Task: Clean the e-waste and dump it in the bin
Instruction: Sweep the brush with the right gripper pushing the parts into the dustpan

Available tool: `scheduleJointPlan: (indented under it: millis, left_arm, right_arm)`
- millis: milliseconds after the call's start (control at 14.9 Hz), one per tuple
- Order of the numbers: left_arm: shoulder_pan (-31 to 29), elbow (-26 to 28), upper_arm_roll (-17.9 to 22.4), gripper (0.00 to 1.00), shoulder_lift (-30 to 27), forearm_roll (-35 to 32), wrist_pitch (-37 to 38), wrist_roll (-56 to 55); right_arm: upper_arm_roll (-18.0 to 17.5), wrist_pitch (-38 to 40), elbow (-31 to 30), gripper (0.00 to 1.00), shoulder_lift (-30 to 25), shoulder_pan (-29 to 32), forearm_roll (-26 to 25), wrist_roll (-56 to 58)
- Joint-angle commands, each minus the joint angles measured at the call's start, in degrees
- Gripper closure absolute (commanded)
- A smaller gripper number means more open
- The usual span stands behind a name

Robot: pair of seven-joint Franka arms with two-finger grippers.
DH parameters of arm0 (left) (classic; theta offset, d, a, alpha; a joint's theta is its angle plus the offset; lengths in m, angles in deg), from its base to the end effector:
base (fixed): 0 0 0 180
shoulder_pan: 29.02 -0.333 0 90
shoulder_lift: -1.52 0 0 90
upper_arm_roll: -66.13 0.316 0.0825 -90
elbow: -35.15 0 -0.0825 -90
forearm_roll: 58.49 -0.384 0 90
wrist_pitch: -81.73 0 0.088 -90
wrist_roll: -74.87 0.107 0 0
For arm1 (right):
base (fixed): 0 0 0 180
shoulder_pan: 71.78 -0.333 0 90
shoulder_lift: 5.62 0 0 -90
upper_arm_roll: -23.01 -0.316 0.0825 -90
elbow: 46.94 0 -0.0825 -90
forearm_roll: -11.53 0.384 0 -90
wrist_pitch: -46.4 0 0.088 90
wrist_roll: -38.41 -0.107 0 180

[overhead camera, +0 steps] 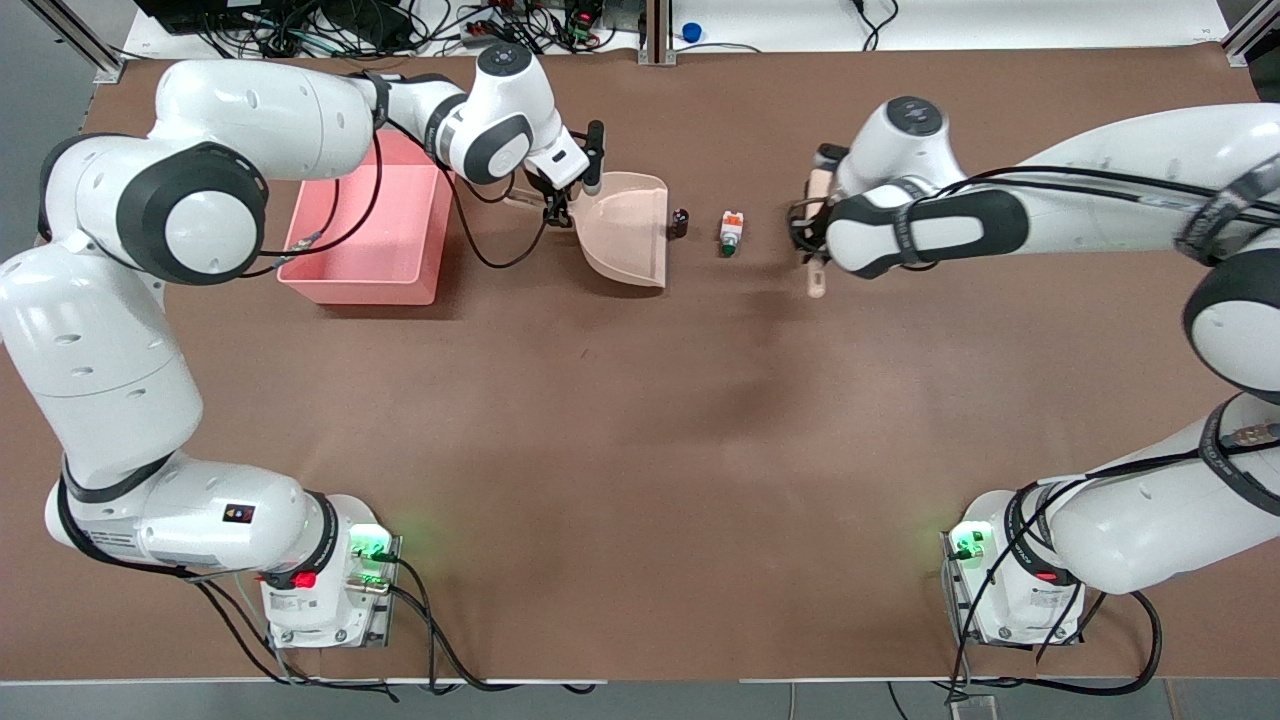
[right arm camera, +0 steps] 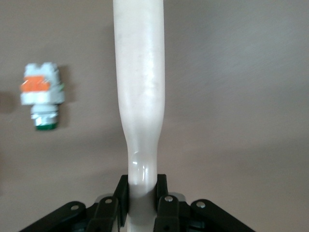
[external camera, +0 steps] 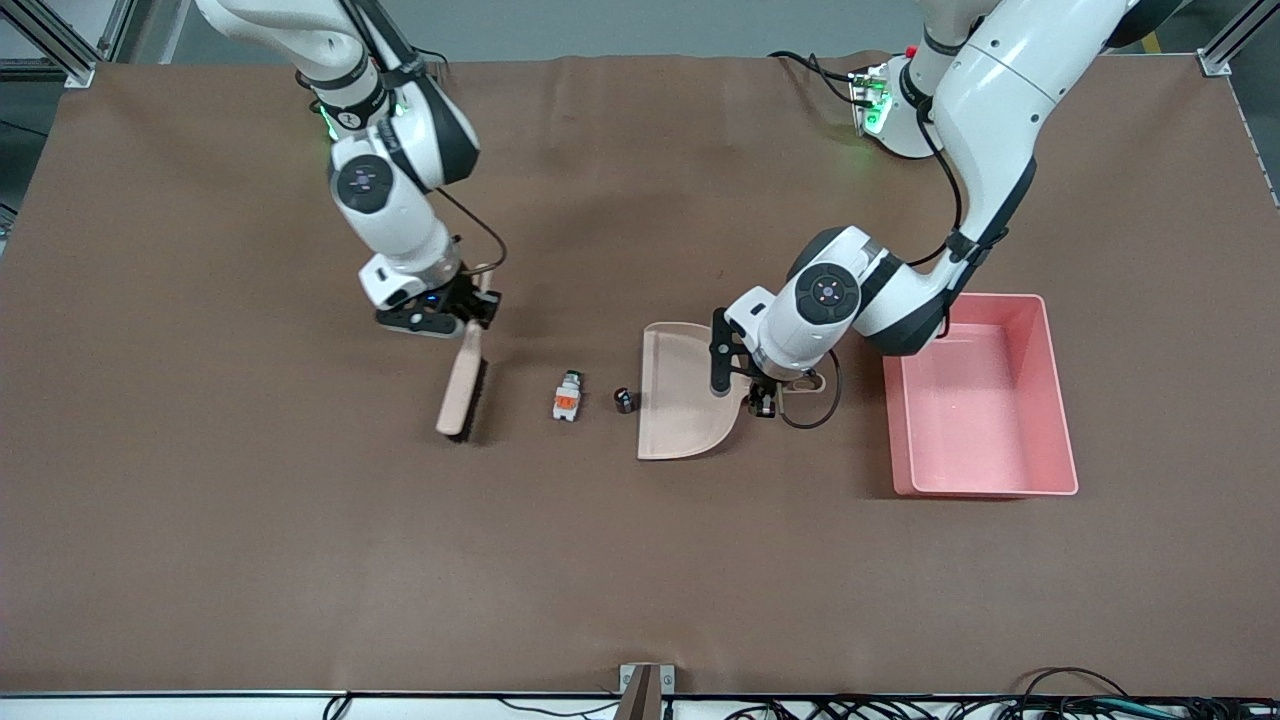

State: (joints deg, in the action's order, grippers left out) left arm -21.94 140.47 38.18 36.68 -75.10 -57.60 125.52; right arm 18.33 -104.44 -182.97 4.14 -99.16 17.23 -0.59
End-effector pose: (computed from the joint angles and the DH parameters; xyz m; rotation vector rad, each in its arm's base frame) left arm 0.5463 -0.3540 0.2320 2.1119 -2.2321 0.1207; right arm 0.4384 0.2722 0.2606 -3.0199 0.3147 -0.0506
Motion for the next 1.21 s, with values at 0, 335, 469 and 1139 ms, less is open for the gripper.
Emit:
scheduleJointPlan:
  millis: [0,335,469,1139]
  left_arm:
    - [1.2,-1.4,0.2,0.83,1.1,-4.2,1.0,-4.7]
    - [1.3,-0.9,0.1,0.83,1.7,-10.6,0.8,-10.7]
    - [1.7,-1.0,0.1,0.83,1.7,-11.0,0.8,-10.7]
    - [3.6,-1.6,0.1,0.83,2.3,-11.1,0.6,-10.7]
  right_arm:
    - [0.7,0.5,5.8,1.00,4.9,-3.7,0.9,-4.2]
    - [0.6,1.5,7.5,1.00,7.0,-5.8,0.9,-5.4]
    - [0.7,2.2,8.4,1.00,7.0,-7.4,0.9,-7.2]
    - [0.8,4.2,16.8,1.00,12.8,-13.1,0.8,-14.5]
